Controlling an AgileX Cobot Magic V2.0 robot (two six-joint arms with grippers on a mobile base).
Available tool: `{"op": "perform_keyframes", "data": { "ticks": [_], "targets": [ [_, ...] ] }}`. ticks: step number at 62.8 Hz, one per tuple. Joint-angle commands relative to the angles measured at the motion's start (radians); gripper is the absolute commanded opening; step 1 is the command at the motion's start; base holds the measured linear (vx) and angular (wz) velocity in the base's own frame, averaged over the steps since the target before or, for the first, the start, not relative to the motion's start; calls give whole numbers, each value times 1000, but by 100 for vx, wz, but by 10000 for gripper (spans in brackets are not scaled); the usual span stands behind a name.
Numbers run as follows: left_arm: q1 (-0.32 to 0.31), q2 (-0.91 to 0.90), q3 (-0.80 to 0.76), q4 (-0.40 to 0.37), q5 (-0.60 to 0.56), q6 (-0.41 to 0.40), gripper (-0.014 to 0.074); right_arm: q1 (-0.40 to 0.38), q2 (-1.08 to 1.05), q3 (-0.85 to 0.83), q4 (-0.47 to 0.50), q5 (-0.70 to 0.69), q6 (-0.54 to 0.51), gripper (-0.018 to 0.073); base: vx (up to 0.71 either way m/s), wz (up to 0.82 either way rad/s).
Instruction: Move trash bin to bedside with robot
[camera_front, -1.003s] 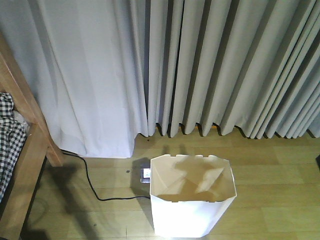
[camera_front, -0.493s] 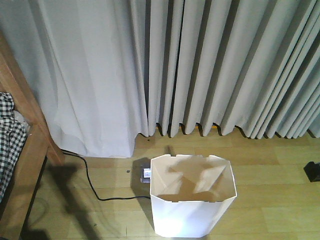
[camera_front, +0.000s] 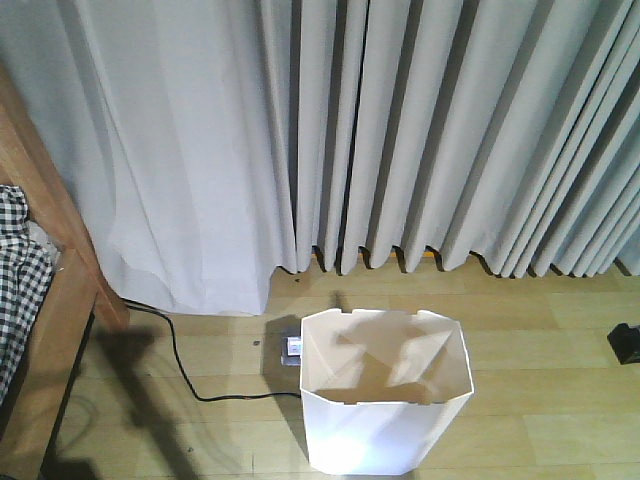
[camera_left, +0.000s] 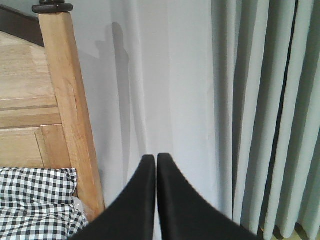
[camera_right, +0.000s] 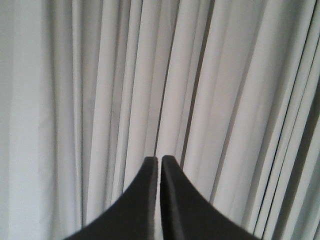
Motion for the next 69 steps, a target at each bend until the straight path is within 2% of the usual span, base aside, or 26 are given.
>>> {"op": "perform_keyframes", "data": {
  "ticks": [1, 8, 12, 17, 25, 37, 48, 56, 65, 69],
  "targets": [
    [0, -4, -21, -5, -73, -4, -6, 0, 4, -19, -14, -74, -3, -9, 0, 0],
    [0, -4, -21, -5, -73, -4, -6, -7, -22, 28, -52, -63, 48, -9, 0, 0],
    [0, -4, -21, -5, -73, -4, -6, -47, -77, 51, -115, -12, 150, -9, 0, 0],
    [0, -4, -21, -5, -73, -4, -6, -99, -162, 83, -232, 50, 287, -9, 0, 0],
    [0, -4, -21, -5, -73, -4, -6, -170, -296, 127, -433, 129, 432, -9, 0, 0],
    [0, -4, -21, -5, -73, -4, -6, -211, -416, 147, -651, 258, 642, -9, 0, 0],
    [0, -4, -21, -5, -73, -4, -6, -213, -418, 148, -676, 299, 716, -9, 0, 0],
    [0, -4, -21, -5, -73, -4, -6, -213, -418, 209, -676, 173, 716, -9, 0, 0],
    [0, -4, -21, -5, -73, -4, -6, -213, -418, 205, -684, 194, 727, -9, 0, 0],
    [0, -4, -21, -5, -73, -4, -6, -238, -418, 205, -683, 196, 746, -9, 0, 0]
  ]
}}
